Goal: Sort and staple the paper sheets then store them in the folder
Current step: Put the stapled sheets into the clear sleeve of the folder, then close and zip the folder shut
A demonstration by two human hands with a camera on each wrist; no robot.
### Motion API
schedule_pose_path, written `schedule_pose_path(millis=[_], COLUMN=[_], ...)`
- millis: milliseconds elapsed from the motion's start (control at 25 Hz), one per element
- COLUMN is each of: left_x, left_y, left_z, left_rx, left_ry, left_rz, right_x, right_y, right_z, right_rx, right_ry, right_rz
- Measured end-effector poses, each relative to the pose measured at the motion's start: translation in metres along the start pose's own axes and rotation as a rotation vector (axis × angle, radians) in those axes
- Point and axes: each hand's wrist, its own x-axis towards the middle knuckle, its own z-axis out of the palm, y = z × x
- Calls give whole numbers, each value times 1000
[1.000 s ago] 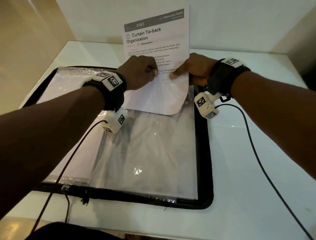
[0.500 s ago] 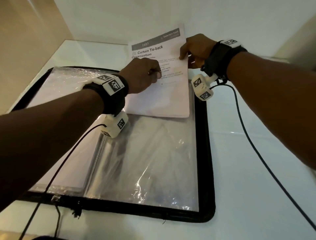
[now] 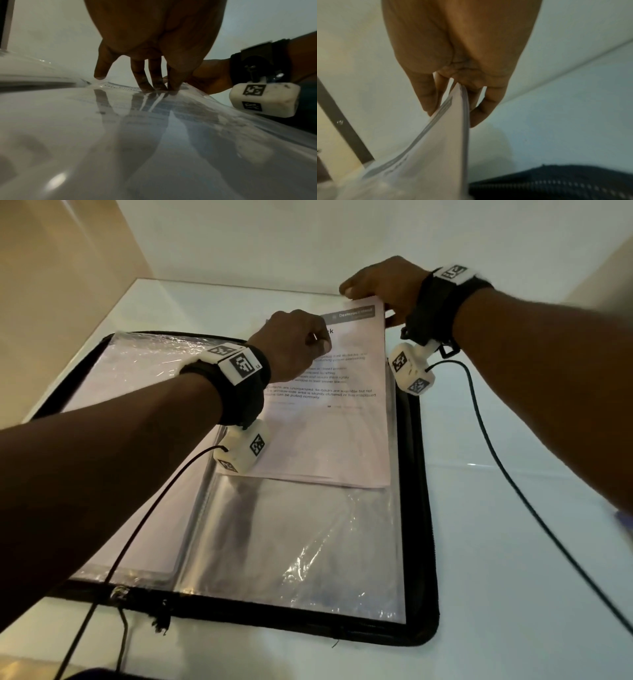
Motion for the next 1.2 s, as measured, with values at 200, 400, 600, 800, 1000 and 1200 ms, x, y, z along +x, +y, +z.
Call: schedule_pose_path(millis=[200, 400, 600, 800, 1000, 1200], left_x=[2, -2, -4, -34, -123, -209], left_y=[-3, 0, 3, -1, -32, -52], left_z=[-1, -1, 3, -17, -67, -89], left_rx=[37, 26, 48, 0, 49, 107], left_ry=[-13, 7, 14, 70, 82, 49], left_rz=[1, -18, -36, -177, -395, -527], right_x=[11, -18, -39, -71, -152, -240], right_y=[-2, 0, -3, 11, 23, 42], right_z=[10, 27, 43, 39, 48, 78], right_rx=[-592, -728, -723, -541, -301, -295], right_ry=[-244, -297, -217, 11, 272, 251], right_rz=[-35, -39, -10, -99, 52, 211])
